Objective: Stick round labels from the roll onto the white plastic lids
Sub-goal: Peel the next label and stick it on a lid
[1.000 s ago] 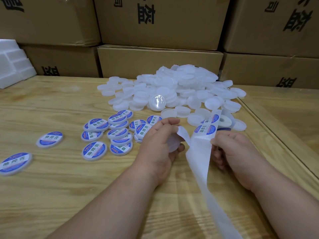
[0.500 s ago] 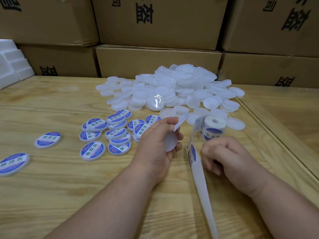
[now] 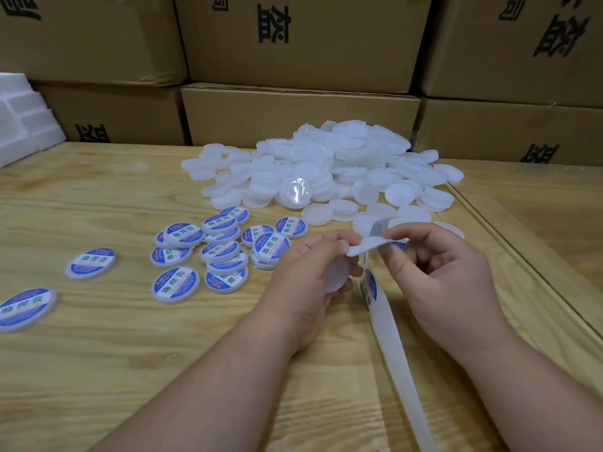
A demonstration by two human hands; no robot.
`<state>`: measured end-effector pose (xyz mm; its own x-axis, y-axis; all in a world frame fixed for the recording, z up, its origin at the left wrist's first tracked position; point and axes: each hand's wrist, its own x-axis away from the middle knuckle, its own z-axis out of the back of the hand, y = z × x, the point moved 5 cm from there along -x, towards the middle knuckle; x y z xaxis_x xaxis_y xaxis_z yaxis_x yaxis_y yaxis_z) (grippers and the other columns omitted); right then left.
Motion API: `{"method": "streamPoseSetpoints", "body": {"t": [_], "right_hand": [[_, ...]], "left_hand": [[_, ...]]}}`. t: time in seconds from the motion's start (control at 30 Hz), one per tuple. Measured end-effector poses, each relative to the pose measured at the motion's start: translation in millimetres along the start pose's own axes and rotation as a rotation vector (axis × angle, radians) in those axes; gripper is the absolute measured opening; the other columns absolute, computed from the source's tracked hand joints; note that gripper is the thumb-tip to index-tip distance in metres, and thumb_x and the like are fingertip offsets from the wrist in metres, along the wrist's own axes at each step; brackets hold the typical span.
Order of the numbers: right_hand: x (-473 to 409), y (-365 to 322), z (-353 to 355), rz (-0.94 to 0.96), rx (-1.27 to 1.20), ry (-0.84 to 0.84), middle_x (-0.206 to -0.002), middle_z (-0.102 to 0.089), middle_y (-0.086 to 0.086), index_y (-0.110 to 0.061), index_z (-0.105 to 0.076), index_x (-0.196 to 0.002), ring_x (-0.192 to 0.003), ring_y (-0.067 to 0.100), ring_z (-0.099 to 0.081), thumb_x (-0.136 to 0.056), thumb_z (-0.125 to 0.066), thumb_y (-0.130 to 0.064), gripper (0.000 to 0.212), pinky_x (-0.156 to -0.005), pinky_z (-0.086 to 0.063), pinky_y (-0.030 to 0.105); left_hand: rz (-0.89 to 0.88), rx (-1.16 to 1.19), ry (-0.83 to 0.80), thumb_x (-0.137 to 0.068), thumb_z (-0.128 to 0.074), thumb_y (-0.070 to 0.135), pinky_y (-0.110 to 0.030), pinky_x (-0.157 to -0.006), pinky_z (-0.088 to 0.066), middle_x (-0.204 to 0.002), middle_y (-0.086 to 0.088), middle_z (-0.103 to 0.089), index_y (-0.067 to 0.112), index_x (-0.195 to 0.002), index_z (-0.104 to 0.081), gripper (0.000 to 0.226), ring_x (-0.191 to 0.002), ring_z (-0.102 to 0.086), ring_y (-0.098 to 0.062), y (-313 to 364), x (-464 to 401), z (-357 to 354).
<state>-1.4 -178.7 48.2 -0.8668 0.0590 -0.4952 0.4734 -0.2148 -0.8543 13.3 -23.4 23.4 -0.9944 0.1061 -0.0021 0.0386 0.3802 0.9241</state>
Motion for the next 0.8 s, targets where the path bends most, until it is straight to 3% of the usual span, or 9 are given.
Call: {"method": "streamPoseSetpoints", "body": {"t": [0.1, 0.2, 0.27, 0.37, 0.43, 0.53, 0.63, 0.73, 0.8], "right_hand": [[0.1, 0.1, 1.0, 0.004, 0.024, 0.012, -0.051, -0.045, -0.007, -0.026, -0.073, -0.083, -0.047, 0.005, -0.039, -0.089, -0.074, -0.006, 0.021, -0.049, -0.036, 0.013], [-0.4, 2.3, 2.7, -0.052, 0.0, 0.037, -0.059, -0.051, 0.014, -0.027, -0.073, -0.084, -0.055, 0.011, -0.046, -0.088, -0.077, -0.011, 0.018, -0.052, -0.041, 0.016], [-1.9, 4.9, 4.2, -0.136, -0.057, 0.059, -0.055, -0.049, 0.009, -0.025, -0.073, -0.082, -0.052, 0.012, -0.043, -0.085, -0.077, -0.023, 0.005, -0.049, -0.04, 0.019], [-4.0, 14.0, 4.5, -0.333, -0.249, 0.027, -0.051, -0.042, -0.002, -0.023, -0.069, -0.068, -0.044, 0.014, -0.03, -0.086, -0.07, -0.024, 0.018, -0.04, -0.028, 0.023], [-3.1, 18.8, -0.2, -0.507, -0.405, -0.064, -0.051, -0.037, 0.0, -0.023, -0.061, -0.061, -0.041, 0.013, -0.024, -0.087, -0.067, -0.023, 0.026, -0.038, -0.021, 0.021], [0.1, 22.5, -8.1, -0.686, -0.531, -0.227, -0.049, -0.033, 0.0, -0.016, -0.063, -0.07, -0.037, 0.009, -0.021, -0.074, -0.065, -0.033, 0.018, -0.036, -0.016, 0.017], [2.1, 22.1, -11.8, -0.718, -0.51, -0.347, -0.048, -0.032, -0.001, -0.015, -0.073, -0.075, -0.035, 0.008, -0.02, -0.076, -0.062, -0.035, 0.023, -0.035, -0.016, 0.015], [4.2, 20.7, -14.7, -0.718, -0.46, -0.416, -0.048, -0.032, -0.001, -0.017, -0.077, -0.079, -0.036, 0.007, -0.02, -0.074, -0.063, -0.039, 0.026, -0.035, -0.017, 0.015], [4.5, 20.8, -15.7, -0.714, -0.451, -0.436, -0.048, -0.032, -0.001, -0.017, -0.077, -0.083, -0.036, 0.008, -0.02, -0.073, -0.065, -0.041, 0.029, -0.035, -0.017, 0.016]], "left_hand": [[0.0, 0.025, -0.004, -0.078, -0.061, 0.023, -0.031, -0.062, -0.042, -0.071, -0.002, -0.063, 0.022, -0.077, -0.077, 0.016, -0.061, -0.06, -0.018, 1.6, 1.0, -2.1], [0.026, 0.145, 0.006, -0.099, -0.049, 0.031, -0.028, -0.054, -0.045, -0.072, -0.01, -0.065, 0.017, -0.107, -0.066, 0.024, -0.06, -0.061, -0.025, 3.5, 2.2, -1.0], [0.028, 0.223, 0.023, -0.103, -0.032, 0.029, -0.027, -0.047, -0.045, -0.075, -0.014, -0.067, 0.017, -0.116, -0.056, 0.03, -0.062, -0.065, -0.031, 4.9, 2.9, 2.8], [0.027, 0.271, 0.031, -0.1, -0.025, 0.019, -0.025, -0.043, -0.045, -0.081, -0.017, -0.072, 0.016, -0.111, -0.05, 0.027, -0.072, -0.071, -0.035, 5.7, 3.6, 4.5], [0.05, 0.302, 0.026, -0.102, -0.029, 0.013, -0.029, -0.046, -0.051, -0.087, -0.016, -0.074, 0.014, -0.108, -0.053, 0.025, -0.076, -0.073, -0.033, 4.4, 2.7, 1.8], [0.048, 0.323, 0.046, -0.106, -0.037, 0.017, -0.035, -0.055, -0.059, -0.097, -0.016, -0.071, 0.009, -0.105, -0.063, 0.027, -0.075, -0.072, -0.027, 2.8, 0.4, 1.1], [0.075, 0.346, 0.028, -0.105, -0.042, 0.02, -0.038, -0.061, -0.061, -0.099, -0.019, -0.074, 0.005, -0.107, -0.063, 0.027, -0.084, -0.073, -0.03, 2.0, -0.4, 1.1], [0.096, 0.361, -0.007, -0.103, -0.035, 0.02, -0.041, -0.068, -0.063, -0.113, -0.03, -0.07, 0.004, -0.11, -0.06, 0.03, -0.107, -0.069, -0.042, 0.9, -0.6, 0.3], [0.095, 0.368, -0.021, -0.103, -0.031, 0.018, -0.042, -0.072, -0.063, -0.114, -0.031, -0.069, 0.003, -0.111, -0.059, 0.032, -0.112, -0.067, -0.043, 0.2, -0.7, 0.3]]}}
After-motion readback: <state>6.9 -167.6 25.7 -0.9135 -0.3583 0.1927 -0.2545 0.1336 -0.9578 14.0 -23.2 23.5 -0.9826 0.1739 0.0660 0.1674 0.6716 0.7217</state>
